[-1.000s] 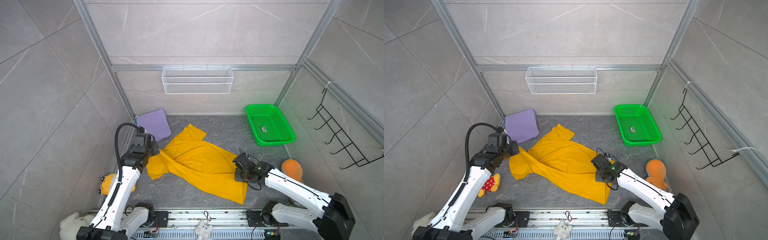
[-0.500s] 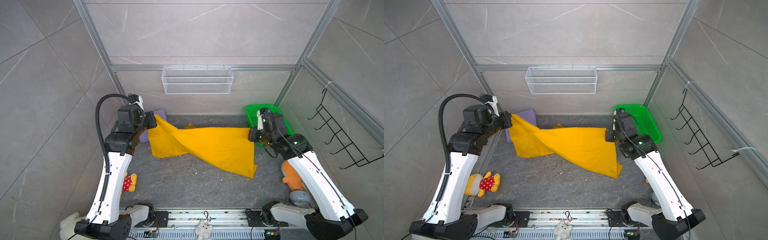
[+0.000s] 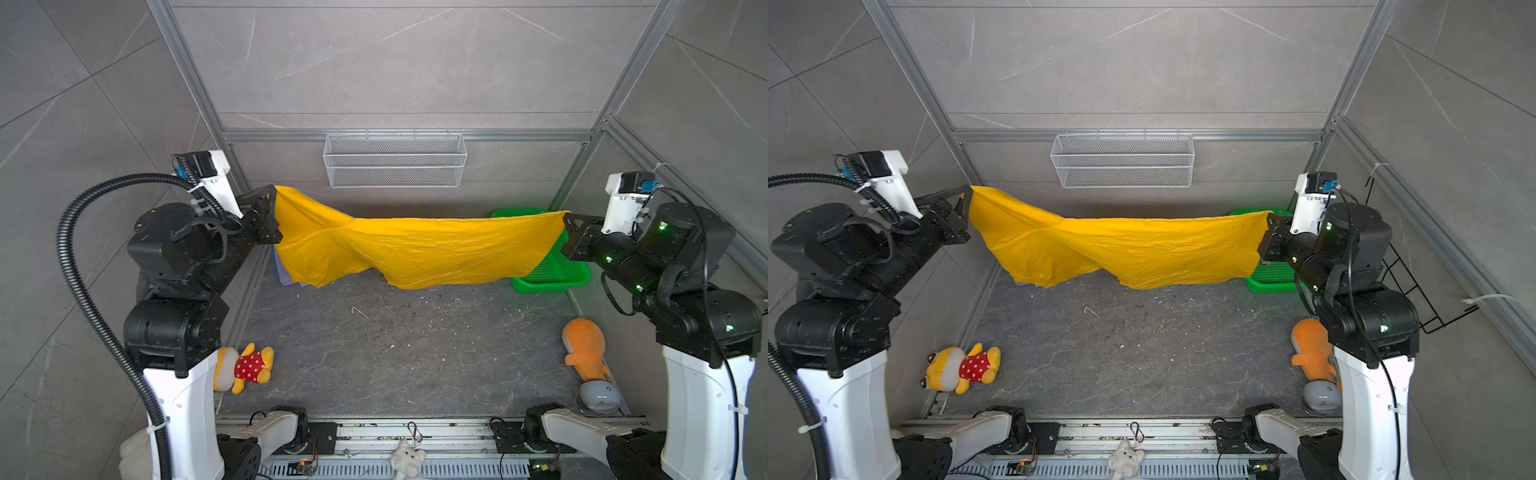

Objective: Fold and stack t-shirts
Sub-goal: Flatten out the T-shirt at the center of the table.

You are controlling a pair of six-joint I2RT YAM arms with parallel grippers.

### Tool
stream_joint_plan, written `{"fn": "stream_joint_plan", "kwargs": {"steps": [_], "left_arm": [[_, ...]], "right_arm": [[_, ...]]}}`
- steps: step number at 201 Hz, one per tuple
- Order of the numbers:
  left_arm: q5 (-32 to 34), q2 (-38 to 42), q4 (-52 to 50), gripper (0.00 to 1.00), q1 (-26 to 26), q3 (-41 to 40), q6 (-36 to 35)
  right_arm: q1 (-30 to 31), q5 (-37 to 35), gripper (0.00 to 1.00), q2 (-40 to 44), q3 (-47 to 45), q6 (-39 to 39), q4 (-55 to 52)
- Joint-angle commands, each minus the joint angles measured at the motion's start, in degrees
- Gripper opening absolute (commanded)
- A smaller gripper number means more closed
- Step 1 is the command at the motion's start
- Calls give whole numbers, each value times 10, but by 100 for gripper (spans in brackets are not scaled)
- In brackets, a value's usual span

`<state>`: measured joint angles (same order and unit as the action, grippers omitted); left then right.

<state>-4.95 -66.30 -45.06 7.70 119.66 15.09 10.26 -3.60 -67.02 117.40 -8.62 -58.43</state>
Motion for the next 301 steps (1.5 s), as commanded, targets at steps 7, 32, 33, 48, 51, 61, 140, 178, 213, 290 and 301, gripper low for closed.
{"fn": "stream_joint_plan", "kwargs": {"steps": [7,32,33,48,51,61,140,178,213,290,301], "left_arm": [[-12,-2,-15,0,-4,82,-39],[-2,-19,-14,0,-4,154,-51],[-3,-20,-13,0,-4,156,-51],[-13,-42,-1,0,-4,186,-52],[-15,-50,-3,0,-4,196,-52],[-27,-83,-16,0,-4,230,-54],[-110,-313,-5,0,-30,250,-44],[-165,-375,27,0,-75,346,16],[-203,-310,113,0,-117,323,77],[-250,-93,182,0,-119,74,89],[-266,-49,198,0,-120,-29,86]], "right_arm": [[-2,15,0,4,83,35,-38],[-2,13,0,-27,191,48,-78],[-2,13,0,-30,196,49,-80],[-3,8,0,-74,278,50,-118],[-3,8,0,-83,293,49,-126],[-2,12,0,-114,328,47,-143],[-5,70,0,-293,266,26,-104],[-19,96,0,-402,445,20,-132],[-41,109,0,-331,411,1,-81],[-117,141,0,-186,236,-1,-68],[-117,146,0,-155,142,-4,-55]]}}
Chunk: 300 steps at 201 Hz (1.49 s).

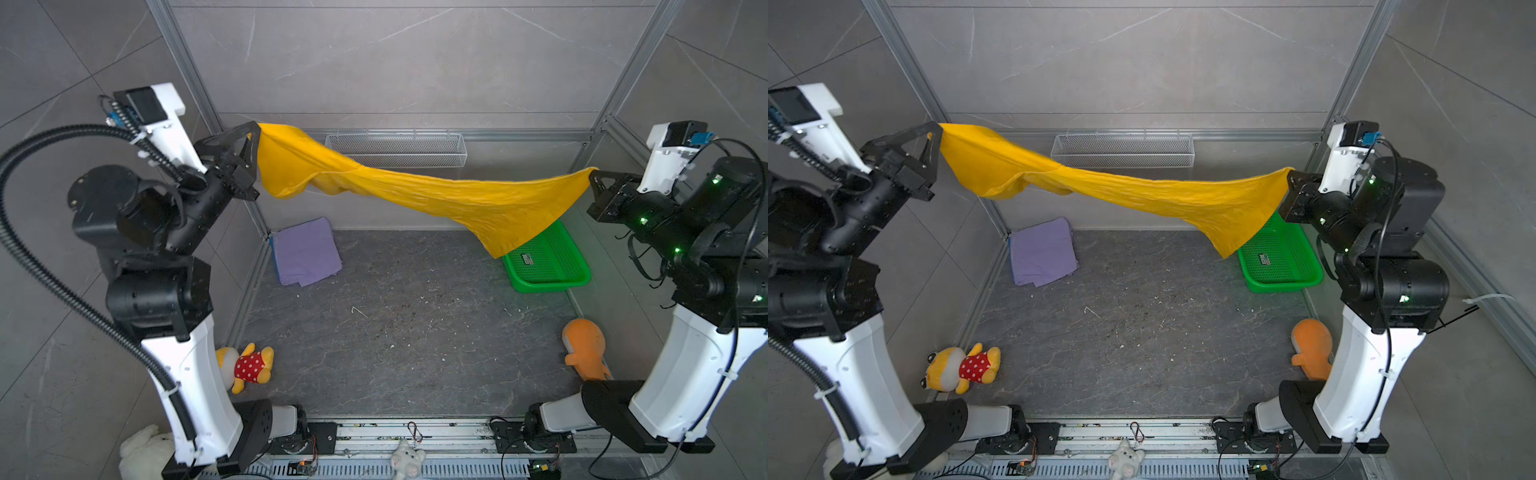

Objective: Fold and stack t-shirts
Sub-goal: Flatten out the T-shirt at the center of the table, then fold the T-shirt at the center of the table.

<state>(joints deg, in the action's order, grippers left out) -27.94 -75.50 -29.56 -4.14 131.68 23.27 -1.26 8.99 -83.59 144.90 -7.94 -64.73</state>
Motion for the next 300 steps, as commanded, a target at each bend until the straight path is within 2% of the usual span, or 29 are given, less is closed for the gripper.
{"fn": "stream_joint_plan", "kwargs": {"steps": [1,33,54,81,99,116,136,177,211,231,271,300], "left_arm": [[-37,46,45,0,-1,-160,4],[-24,195,115,0,8,-511,16],[22,276,129,0,57,-696,26],[135,334,94,0,157,-818,21],[177,339,87,0,208,-859,32],[196,327,102,0,228,-897,46],[188,286,137,0,233,-921,63],[189,159,211,0,246,-925,64],[198,56,249,0,245,-915,64],[225,24,261,0,244,-910,61],[224,-78,287,0,242,-858,43],[238,-138,316,0,242,-846,79]], "right_arm": [[-2,21,0,15,-141,-11,9],[-1,43,0,160,-535,-52,142],[-1,35,0,216,-726,-83,180],[6,62,0,274,-879,-146,218],[20,30,0,303,-934,-176,224],[27,-4,0,305,-970,-185,239],[27,-25,0,264,-984,-190,261],[45,-28,0,87,-959,-196,324],[94,-87,0,-14,-948,-207,360],[97,-92,0,-41,-960,-217,383],[100,-107,0,-84,-950,-228,393],[107,-132,0,-136,-909,-244,368]]}}
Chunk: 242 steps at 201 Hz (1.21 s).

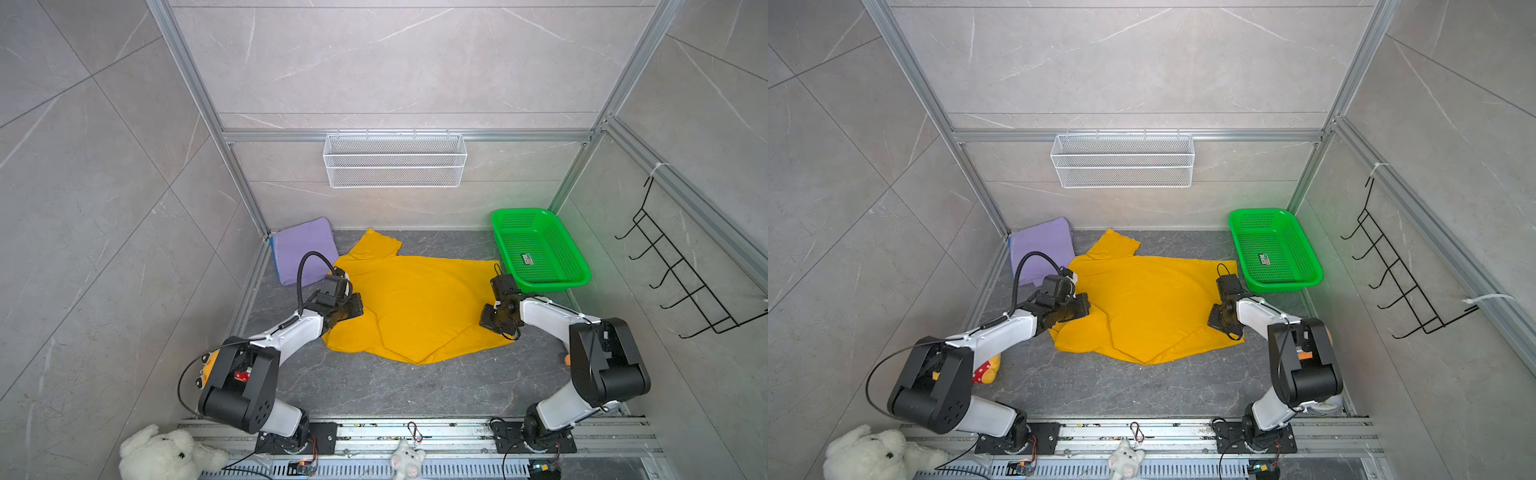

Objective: Fold and stack t-shirts
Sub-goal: Fold the T-shirt at the center of the table.

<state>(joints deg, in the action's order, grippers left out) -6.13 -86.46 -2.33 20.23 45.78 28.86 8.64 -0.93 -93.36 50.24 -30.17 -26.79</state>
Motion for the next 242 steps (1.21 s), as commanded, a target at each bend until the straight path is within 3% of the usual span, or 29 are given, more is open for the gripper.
{"fn": "stream_joint_plan", "kwargs": {"steps": [1,38,86,145,196,242], "left_arm": [[22,-29,44,0,-2,12,26],[84,-20,34,0,1,-32,64],[70,-43,54,0,27,-40,76],[91,-88,49,0,30,71,51],[99,-116,45,0,30,81,60],[98,-173,49,0,27,114,51]], "right_arm": [[9,-34,0,-41,39,-22,-12],[31,-95,0,-119,113,-7,-45],[29,-113,0,-193,228,5,-85],[24,-33,0,-220,325,96,-99],[28,15,0,-409,563,110,-218],[31,18,0,-492,708,118,-290]]}}
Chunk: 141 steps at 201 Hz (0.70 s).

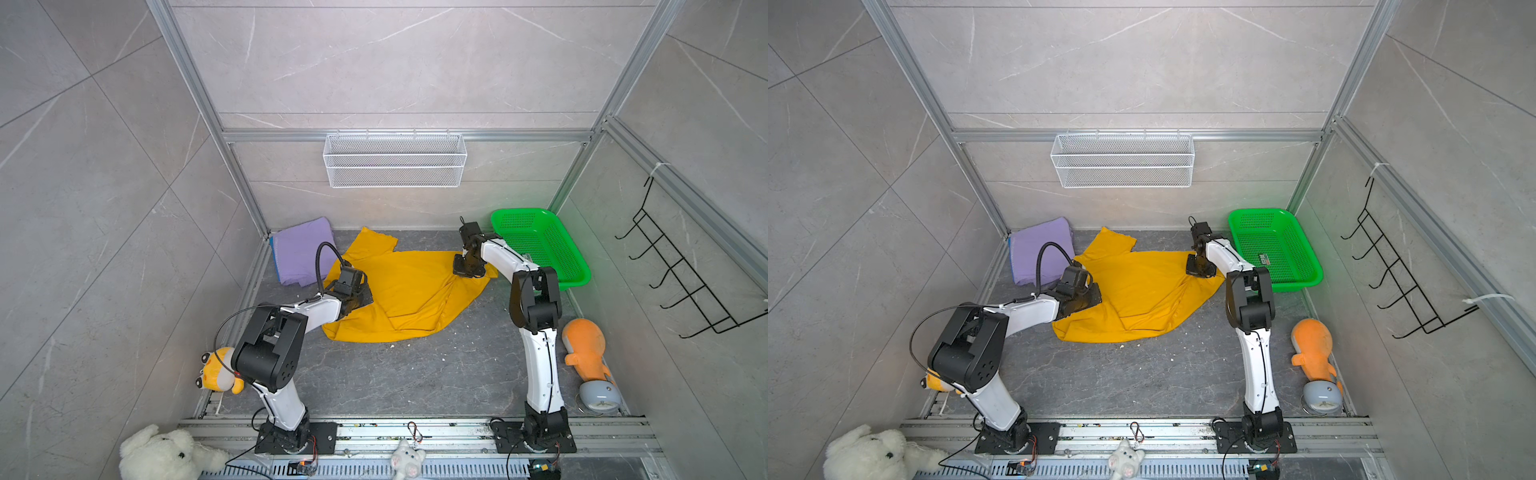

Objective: Fold and stack t-shirts
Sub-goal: Fold the T-shirt at the center of the table.

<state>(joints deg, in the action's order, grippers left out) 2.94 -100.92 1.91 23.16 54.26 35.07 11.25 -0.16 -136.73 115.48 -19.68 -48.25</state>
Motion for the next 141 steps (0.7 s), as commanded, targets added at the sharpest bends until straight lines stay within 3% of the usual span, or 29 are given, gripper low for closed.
{"fn": "stream_joint_plan", "kwargs": {"steps": [1,22,46,83,141], "left_arm": [[6,-30,6,0,-2,31,-12],[-14,-35,19,0,-5,53,-29],[-33,16,4,0,-5,60,-51],[-15,186,-112,0,-4,42,-90],[19,456,-274,0,-1,-46,-111]], "right_arm": [[6,11,0,-59,58,13,-77],[6,2,0,-34,57,21,-80],[5,-3,0,93,-84,24,-14],[-8,4,0,370,-357,21,64],[-46,-3,0,680,-567,6,12]]}}
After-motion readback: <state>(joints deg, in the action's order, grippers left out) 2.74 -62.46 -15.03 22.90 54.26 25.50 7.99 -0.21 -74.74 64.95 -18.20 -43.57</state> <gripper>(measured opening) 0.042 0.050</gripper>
